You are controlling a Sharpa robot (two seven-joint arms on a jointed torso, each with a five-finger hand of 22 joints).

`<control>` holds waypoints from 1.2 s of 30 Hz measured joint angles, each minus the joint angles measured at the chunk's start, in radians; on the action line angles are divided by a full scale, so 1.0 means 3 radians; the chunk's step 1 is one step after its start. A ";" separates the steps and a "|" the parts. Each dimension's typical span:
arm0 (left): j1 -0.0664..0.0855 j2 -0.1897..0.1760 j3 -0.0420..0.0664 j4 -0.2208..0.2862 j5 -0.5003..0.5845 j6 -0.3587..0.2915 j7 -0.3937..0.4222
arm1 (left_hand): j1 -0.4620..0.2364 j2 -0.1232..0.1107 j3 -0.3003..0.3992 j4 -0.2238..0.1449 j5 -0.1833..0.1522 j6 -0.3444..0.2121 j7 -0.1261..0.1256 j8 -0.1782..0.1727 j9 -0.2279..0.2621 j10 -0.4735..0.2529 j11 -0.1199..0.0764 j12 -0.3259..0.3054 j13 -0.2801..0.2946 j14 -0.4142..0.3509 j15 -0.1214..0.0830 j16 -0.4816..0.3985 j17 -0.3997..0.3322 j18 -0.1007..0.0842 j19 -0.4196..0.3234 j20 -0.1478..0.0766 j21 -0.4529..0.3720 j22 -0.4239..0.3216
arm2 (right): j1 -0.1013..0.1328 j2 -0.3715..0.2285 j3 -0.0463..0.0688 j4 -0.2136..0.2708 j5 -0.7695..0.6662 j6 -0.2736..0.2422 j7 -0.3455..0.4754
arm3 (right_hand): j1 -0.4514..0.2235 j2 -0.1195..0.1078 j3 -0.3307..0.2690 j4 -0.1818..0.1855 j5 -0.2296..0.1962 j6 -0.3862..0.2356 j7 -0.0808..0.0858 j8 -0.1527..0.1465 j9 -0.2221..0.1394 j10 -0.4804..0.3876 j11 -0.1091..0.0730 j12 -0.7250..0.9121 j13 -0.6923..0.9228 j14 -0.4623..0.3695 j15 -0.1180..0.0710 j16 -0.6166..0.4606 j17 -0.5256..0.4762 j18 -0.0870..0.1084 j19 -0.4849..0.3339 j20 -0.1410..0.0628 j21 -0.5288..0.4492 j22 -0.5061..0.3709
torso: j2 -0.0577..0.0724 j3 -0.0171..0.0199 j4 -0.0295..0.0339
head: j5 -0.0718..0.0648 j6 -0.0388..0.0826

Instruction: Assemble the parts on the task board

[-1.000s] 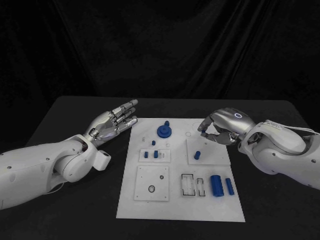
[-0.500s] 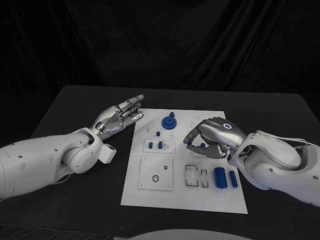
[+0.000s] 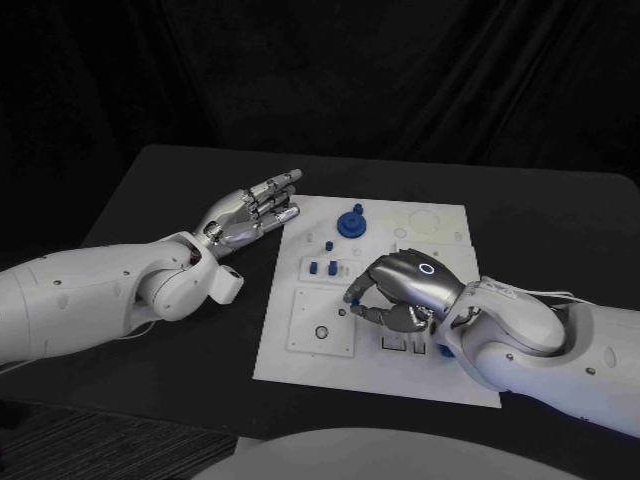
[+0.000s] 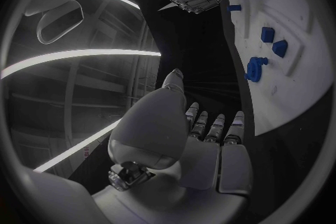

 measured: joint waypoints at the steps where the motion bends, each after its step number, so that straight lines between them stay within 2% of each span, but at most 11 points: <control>1: 0.0000 0.0000 0.0000 0.0002 0.0000 0.0000 0.0000 | 0.0000 0.0000 0.0000 0.0000 0.0000 0.0000 0.0000 0.0000 0.0000 0.0000 0.0000 0.0000 0.0000 0.0000 0.0000 0.0000 0.0000 0.0000 0.0000 0.0000 0.0000 0.0000 | -0.0009 0.0018 0.0000 -0.0009 -0.0006 0.0000 0.0000 | 0.0000 0.0000 0.0000 0.0000 -0.0007 0.0000 0.0000 0.0000 0.0000 0.0000 0.0000 0.0000 0.0000 0.0000 0.0000 0.0016 0.0008 0.0000 0.0000 0.0000 0.0016 0.0000 | -0.0005 0.0002 0.0000 | 0.0004 -0.0014; 6: -0.0004 -0.0001 0.0000 0.0009 0.0000 0.0000 0.0000 | 0.0000 0.0000 -0.0009 0.0009 0.0000 0.0000 0.0000 0.0000 0.0000 0.0000 0.0000 0.0000 0.0000 0.0000 0.0000 0.0000 0.0000 0.0000 0.0000 0.0000 0.0000 0.0000 | -0.0044 0.0116 0.0000 -0.0066 -0.0027 -0.0001 -0.0001 | 0.0000 0.0000 0.0000 0.0000 -0.0012 0.0000 0.0000 -0.0016 0.0000 0.0000 0.0000 -0.0013 -0.0004 0.0000 0.0000 0.0028 0.0027 0.0000 0.0012 -0.0012 0.0033 0.0000 | -0.0025 0.0013 -0.0004 | 0.0017 -0.0056; 12: -0.0005 0.0000 0.0001 0.0009 0.0000 0.0000 0.0000 | 0.0016 0.0016 -0.0009 0.0009 0.0000 0.0010 0.0010 0.0000 0.0000 0.0000 0.0000 0.0000 0.0000 0.0000 0.0000 0.0000 0.0000 0.0000 0.0000 0.0000 0.0000 0.0000 | -0.0066 0.0210 0.0002 -0.0159 -0.0041 0.0002 -0.0003 | 0.0000 0.0000 0.0000 0.0000 -0.0023 0.0000 0.0000 -0.0016 0.0000 -0.0001 0.0001 -0.0021 -0.0007 0.0000 0.0000 0.0028 0.0027 0.0000 0.0012 -0.0012 0.0035 0.0000 | -0.0035 0.0018 -0.0008 | 0.0023 -0.0086; 20: -0.0008 0.0000 0.0000 0.0008 0.0000 0.0003 0.0000 | 0.0016 0.0016 -0.0009 0.0009 0.0000 0.0000 0.0023 0.0000 0.0000 0.0000 0.0000 0.0000 -0.0001 0.0000 0.0000 0.0000 0.0001 0.0000 0.0000 0.0000 0.0000 0.0000 | -0.0099 0.0278 0.0001 -0.0253 -0.0049 0.0008 -0.0004 | 0.0000 0.0000 0.0000 0.0000 -0.0058 0.0000 0.0000 -0.0036 -0.0001 0.0011 0.0012 -0.0038 -0.0007 0.0000 0.0000 0.0028 0.0015 0.0001 0.0012 -0.0012 0.0035 -0.0001 | -0.0035 0.0018 -0.0006 | 0.0032 -0.0105; 36: -0.0009 0.0000 0.0000 0.0009 0.0000 0.0017 0.0000 | 0.0029 0.0029 -0.0009 0.0009 0.0000 0.0060 0.0083 0.0000 0.0003 0.0000 0.0000 0.0013 -0.0001 0.0000 0.0000 0.0000 0.0002 0.0000 0.0000 0.0000 0.0000 0.0001 | -0.0140 0.0317 0.0007 -0.0340 -0.0055 0.0033 -0.0006 | 0.0014 -0.0014 0.0009 0.0010 -0.0122 -0.0018 0.0018 -0.0067 -0.0011 0.0010 0.0013 -0.0086 -0.0014 0.0009 0.0009 0.0028 0.0000 0.0001 0.0012 -0.0012 0.0035 0.0002 | -0.0035 0.0018 -0.0004 | 0.0041 -0.0107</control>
